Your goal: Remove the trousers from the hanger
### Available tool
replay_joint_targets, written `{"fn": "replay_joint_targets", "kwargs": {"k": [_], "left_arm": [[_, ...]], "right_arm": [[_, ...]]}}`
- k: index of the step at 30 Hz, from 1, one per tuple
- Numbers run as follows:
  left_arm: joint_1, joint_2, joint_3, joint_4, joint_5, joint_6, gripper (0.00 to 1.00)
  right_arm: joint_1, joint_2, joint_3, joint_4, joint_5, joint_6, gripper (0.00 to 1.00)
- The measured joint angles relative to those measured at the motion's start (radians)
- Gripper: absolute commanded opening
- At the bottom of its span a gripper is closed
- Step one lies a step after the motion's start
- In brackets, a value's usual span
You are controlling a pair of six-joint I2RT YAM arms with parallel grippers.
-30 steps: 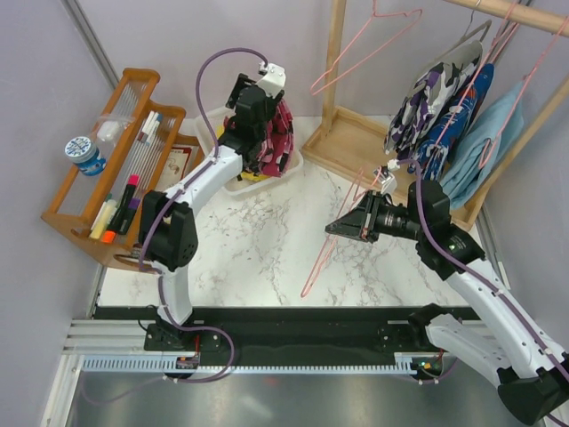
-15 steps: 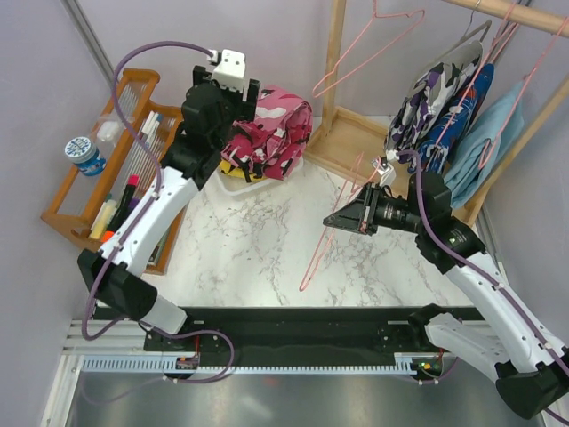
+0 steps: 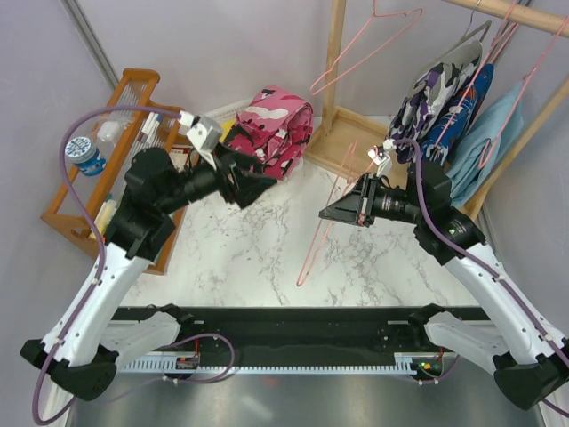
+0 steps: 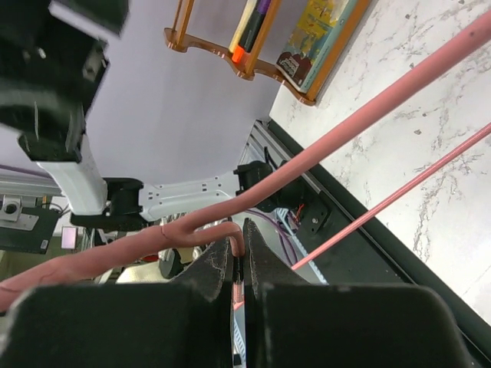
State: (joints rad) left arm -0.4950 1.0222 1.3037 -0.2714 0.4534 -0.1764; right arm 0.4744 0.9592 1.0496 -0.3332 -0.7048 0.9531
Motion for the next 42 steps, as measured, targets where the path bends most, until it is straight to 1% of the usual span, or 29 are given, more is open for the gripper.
{"fn": "replay_joint_targets", "kwargs": {"k": [3,5,7,10,12,17,19,23,24,26,27,30,35,36,38,39,40,41,42], "left_arm": [[-0.073,-0.096,-0.089,0.002,0.131,-0.068,0.81],[-0.117,-0.130,-0.121,-0.002,0.168,-0.102,0.82],[-0.176,-0.145,-0.140,-0.002,0.177,-0.136,0.83],[-0.299,-0.145,-0.161,-0.004,0.126,-0.157,0.82],[-0.371,-0.135,-0.175,-0.015,0.070,-0.160,0.80],[-0.456,-0.098,-0.183,-0.043,-0.061,-0.164,0.77],[-0.482,-0.080,-0.183,-0.048,-0.098,-0.168,0.73],[-0.494,-0.044,-0.183,-0.050,-0.139,-0.181,0.67],[-0.494,-0.043,-0.183,-0.050,-0.140,-0.181,0.63],[-0.495,-0.018,-0.183,-0.050,-0.150,-0.195,0.61],[-0.496,-0.008,-0.183,-0.050,-0.156,-0.200,0.56],[-0.496,0.013,-0.183,-0.050,-0.163,-0.212,0.49],[-0.496,0.017,-0.183,-0.045,-0.162,-0.230,0.39],[-0.496,0.018,-0.183,-0.042,-0.159,-0.233,0.34],[-0.497,0.021,-0.183,-0.035,-0.152,-0.244,0.27],[-0.498,0.022,-0.183,-0.029,-0.144,-0.250,0.18],[-0.499,0.024,-0.183,-0.024,-0.137,-0.255,0.12],[-0.500,0.027,-0.183,-0.018,-0.129,-0.266,0.06],[-0.500,0.028,-0.183,-0.019,-0.130,-0.275,0.02]], "right_arm": [[0.024,0.019,0.023,0.001,0.002,-0.006,0.00],[0.045,0.031,0.033,0.001,0.006,-0.009,0.00],[0.070,0.044,0.045,0.001,0.016,-0.013,0.00],[0.102,0.059,0.058,0.003,0.036,-0.015,0.00],[0.118,0.064,0.065,0.003,0.054,-0.014,0.00],[0.131,0.065,0.075,0.004,0.084,-0.014,0.00],[0.133,0.065,0.080,0.004,0.088,-0.013,0.00],[0.137,0.065,0.081,0.004,0.097,-0.011,0.00],[0.138,0.065,0.081,0.005,0.099,-0.011,0.00],[0.141,0.065,0.082,0.005,0.101,-0.011,0.00],[0.142,0.065,0.082,0.005,0.101,-0.011,0.00],[0.146,0.065,0.082,0.005,0.105,-0.011,0.00],[0.151,0.065,0.082,0.005,0.117,-0.010,0.00],[0.153,0.065,0.082,0.005,0.120,-0.010,0.00],[0.157,0.065,0.082,0.005,0.130,-0.008,0.00],[0.160,0.065,0.082,0.005,0.135,-0.007,0.00],[0.164,0.065,0.082,0.005,0.137,-0.006,0.00],[0.166,0.065,0.082,0.005,0.140,-0.006,0.00],[0.170,0.064,0.082,0.006,0.143,-0.008,0.00]]}}
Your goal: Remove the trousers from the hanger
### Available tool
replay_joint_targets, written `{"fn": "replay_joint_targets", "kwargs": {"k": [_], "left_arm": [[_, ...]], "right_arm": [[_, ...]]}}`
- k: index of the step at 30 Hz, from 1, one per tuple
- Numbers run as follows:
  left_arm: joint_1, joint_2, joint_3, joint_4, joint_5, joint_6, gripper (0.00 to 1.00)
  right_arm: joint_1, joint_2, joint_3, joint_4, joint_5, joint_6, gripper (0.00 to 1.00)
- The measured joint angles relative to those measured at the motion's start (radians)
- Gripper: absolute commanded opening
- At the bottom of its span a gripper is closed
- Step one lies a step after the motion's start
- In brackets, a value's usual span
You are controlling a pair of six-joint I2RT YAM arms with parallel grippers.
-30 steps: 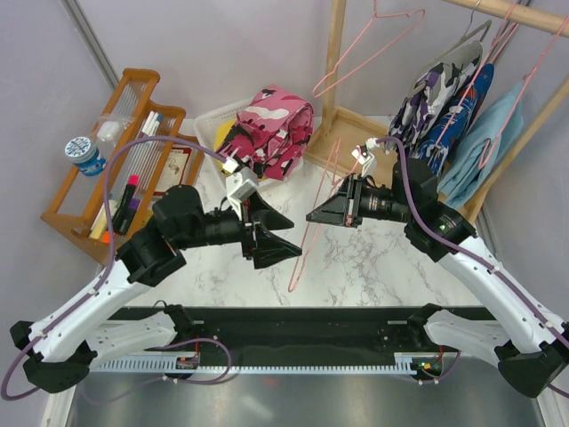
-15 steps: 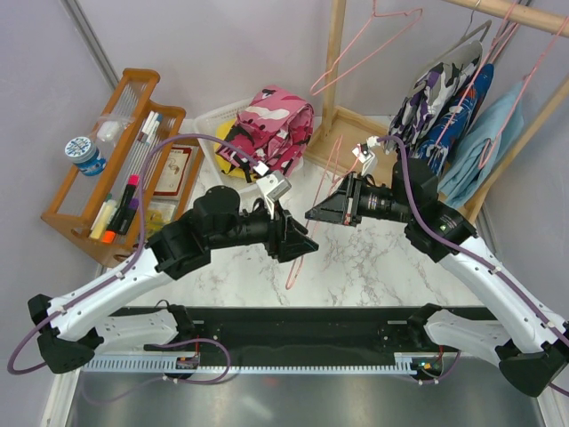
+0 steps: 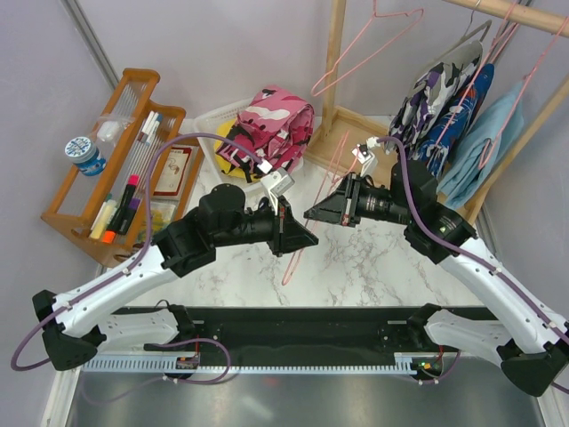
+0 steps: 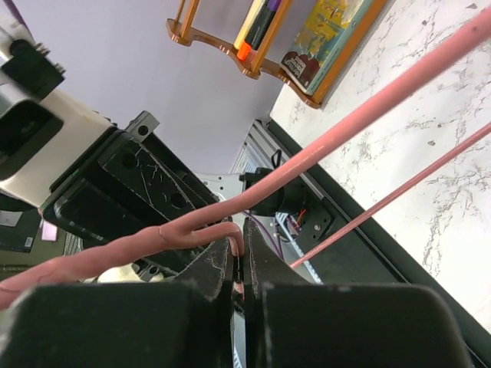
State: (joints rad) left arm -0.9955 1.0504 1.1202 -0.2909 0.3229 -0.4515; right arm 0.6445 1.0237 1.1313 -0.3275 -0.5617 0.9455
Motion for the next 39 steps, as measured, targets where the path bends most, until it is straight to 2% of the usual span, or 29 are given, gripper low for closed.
{"fn": "replay_joint_targets", "kwargs": {"k": [2,5,8,9,15,20,24,29,39], "left_arm": [[0.005,0.002,0.000,-0.003,-0.005,-0.032,0.02],[0.008,0.003,0.000,0.002,-0.011,-0.072,0.02],[0.008,0.003,0.000,0.001,-0.011,-0.095,0.02],[0.006,0.004,0.000,0.003,-0.007,-0.099,0.02],[0.012,0.018,0.019,-0.008,-0.001,-0.120,0.02],[0.082,0.037,0.046,-0.019,0.052,-0.128,0.02],[0.182,0.074,0.083,-0.021,0.131,-0.134,0.02],[0.262,0.183,0.198,-0.028,0.250,-0.137,0.02],[0.362,0.563,0.676,-0.030,0.435,-0.204,0.02]], "right_arm": [[0.001,-0.004,0.000,0.003,0.016,-0.009,0.03],[0.003,-0.012,0.000,0.005,0.032,-0.017,0.16],[0.008,-0.023,0.000,0.005,0.042,-0.015,0.35],[0.008,-0.026,0.000,0.004,0.047,-0.014,0.44],[0.011,-0.059,0.007,-0.056,0.109,-0.043,0.74],[0.011,-0.107,0.063,-0.185,0.218,-0.096,0.89],[0.011,-0.171,0.126,-0.284,0.289,-0.143,0.89],[0.011,-0.259,0.158,-0.385,0.341,-0.186,0.83],[0.011,-0.447,0.131,-0.564,0.385,-0.187,0.79]]}}
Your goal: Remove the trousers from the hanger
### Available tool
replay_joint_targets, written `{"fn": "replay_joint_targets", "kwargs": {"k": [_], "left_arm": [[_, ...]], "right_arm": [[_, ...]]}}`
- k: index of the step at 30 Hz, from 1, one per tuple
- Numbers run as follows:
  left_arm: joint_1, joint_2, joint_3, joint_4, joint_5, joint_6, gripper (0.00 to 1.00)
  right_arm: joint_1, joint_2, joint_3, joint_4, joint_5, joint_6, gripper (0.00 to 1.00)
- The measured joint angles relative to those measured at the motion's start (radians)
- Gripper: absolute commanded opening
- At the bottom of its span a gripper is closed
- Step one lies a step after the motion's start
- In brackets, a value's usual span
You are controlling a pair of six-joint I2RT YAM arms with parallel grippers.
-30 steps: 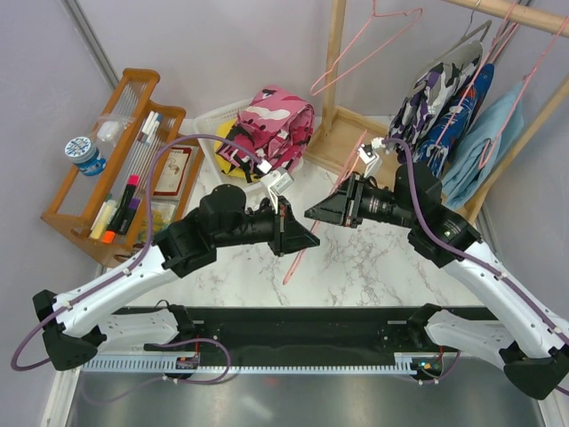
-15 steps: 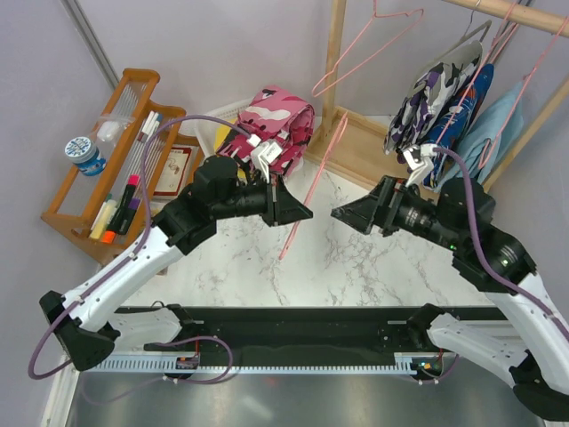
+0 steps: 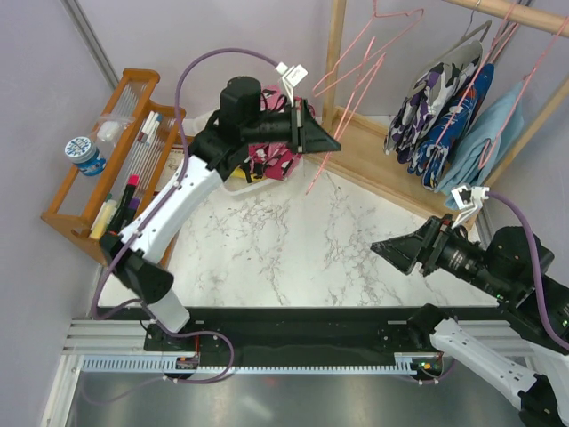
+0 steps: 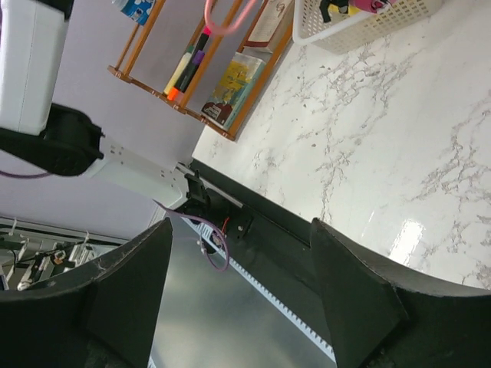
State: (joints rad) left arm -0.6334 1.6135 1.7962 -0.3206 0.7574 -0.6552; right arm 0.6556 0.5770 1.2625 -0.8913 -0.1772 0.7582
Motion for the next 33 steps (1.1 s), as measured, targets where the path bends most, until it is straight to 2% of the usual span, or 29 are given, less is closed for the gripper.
{"fn": "replay_joint_targets", "kwargs": {"k": [7,10,16,27,33], "left_arm": [[0.010,0.359,0.503,0.011,0.064,-0.117,0.02],[0.010,0.484,0.652,0.055,0.073,-0.196,0.02],[0.010,0.540,0.636,0.120,0.074,-0.308,0.02],[0.010,0.537,0.603,0.174,0.071,-0.337,0.02],[0.010,0.529,0.587,0.174,0.064,-0.336,0.02]], "right_arm": [[0.000,-0.042,-0.002,-0.053,0.019,0.013,0.78],[0.000,-0.035,-0.001,-0.056,0.041,0.011,0.74],[0.000,0.056,0.036,0.000,0.137,-0.019,0.63],[0.000,0.409,0.235,0.202,0.309,-0.122,0.61],[-0.001,0.529,0.309,0.248,0.343,-0.139,0.55]]}}
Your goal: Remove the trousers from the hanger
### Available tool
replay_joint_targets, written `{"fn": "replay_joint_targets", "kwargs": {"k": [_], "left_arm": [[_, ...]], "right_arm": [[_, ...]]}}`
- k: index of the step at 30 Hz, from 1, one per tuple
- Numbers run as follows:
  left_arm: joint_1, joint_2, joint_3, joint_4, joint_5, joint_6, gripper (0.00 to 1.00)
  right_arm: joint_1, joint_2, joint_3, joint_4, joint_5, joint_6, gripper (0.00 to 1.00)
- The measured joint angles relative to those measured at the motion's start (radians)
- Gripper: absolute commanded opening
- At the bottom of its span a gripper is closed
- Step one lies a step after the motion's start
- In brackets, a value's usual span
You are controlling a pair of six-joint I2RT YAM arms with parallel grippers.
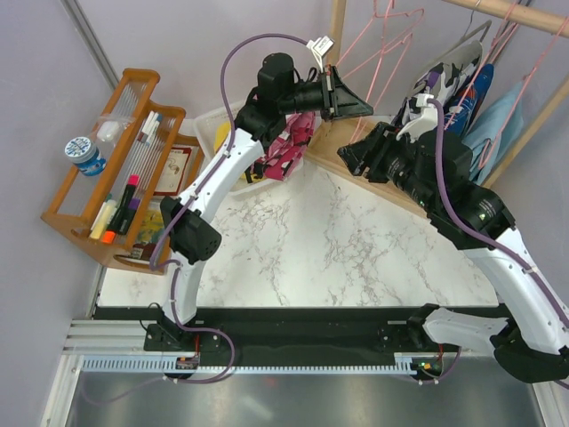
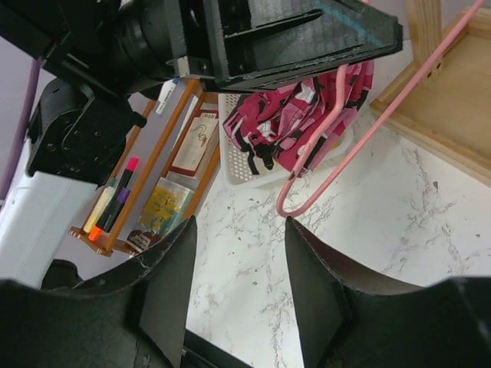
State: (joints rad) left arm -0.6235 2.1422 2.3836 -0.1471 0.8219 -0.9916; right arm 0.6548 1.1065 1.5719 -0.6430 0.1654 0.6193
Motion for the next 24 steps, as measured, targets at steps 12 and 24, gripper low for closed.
{"fn": "replay_joint_targets", "kwargs": {"k": [12,24], "left_arm": [[0.000,-0.049,-0.035,-0.002,-0.004,0.001,0.02],[0.000,-0.049,-0.035,-0.004,-0.006,0.001,0.02]], "right_arm": [[-0.107,0.019,-0.047,0.085,-0.039,-0.008,0.48],[-0.135,0.055,-0.114,0.207,-0.153,0.017,0.35]]}}
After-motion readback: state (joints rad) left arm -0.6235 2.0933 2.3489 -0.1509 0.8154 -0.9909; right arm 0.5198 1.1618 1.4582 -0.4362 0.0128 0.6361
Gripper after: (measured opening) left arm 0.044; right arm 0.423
